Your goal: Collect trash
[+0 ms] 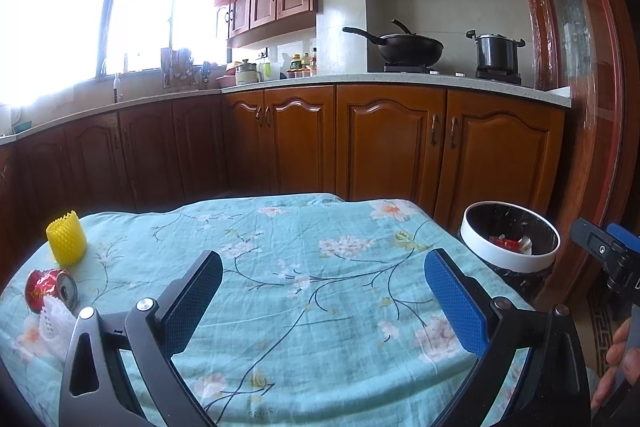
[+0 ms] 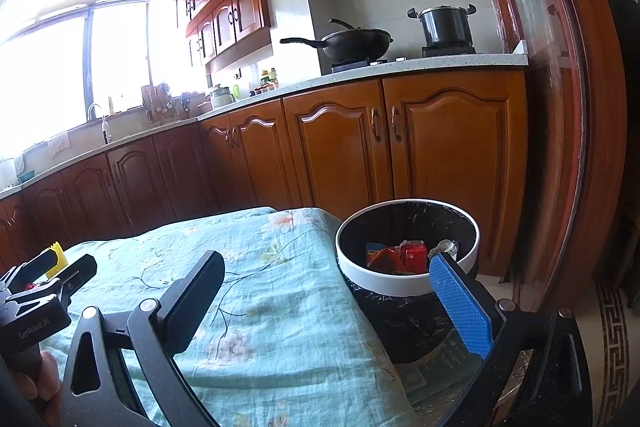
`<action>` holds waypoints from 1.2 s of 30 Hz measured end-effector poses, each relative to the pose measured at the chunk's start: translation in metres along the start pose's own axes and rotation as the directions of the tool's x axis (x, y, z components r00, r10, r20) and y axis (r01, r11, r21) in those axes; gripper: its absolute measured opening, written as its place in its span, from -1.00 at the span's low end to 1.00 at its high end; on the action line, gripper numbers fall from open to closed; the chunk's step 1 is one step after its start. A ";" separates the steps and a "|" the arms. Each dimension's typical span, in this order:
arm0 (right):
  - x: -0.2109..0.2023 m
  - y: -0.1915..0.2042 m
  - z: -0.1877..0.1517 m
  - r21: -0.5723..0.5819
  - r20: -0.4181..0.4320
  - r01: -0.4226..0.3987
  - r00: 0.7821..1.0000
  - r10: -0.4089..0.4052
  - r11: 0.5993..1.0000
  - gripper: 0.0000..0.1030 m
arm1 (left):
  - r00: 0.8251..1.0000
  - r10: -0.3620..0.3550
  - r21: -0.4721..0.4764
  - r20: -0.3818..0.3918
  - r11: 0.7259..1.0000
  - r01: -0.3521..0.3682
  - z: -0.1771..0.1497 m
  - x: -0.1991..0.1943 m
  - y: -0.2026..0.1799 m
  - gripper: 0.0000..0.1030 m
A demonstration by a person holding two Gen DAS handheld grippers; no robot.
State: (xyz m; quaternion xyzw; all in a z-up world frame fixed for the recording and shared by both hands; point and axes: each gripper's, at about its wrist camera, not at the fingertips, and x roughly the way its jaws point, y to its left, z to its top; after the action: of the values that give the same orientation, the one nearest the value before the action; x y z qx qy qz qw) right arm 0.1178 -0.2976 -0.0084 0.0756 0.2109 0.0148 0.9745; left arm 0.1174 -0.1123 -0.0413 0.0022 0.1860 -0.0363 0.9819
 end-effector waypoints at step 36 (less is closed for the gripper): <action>-0.002 0.004 0.002 -0.008 0.006 -0.011 1.000 0.011 1.000 1.00 | 1.000 -0.010 0.003 -0.001 1.000 0.010 -0.001 0.002 0.001 0.98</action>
State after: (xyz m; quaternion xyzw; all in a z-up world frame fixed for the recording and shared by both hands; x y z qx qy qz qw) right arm 0.1170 -0.2945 -0.0048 0.0728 0.2076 0.0208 0.9753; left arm 0.1191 -0.1117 -0.0431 0.0030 0.1863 -0.0415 0.9816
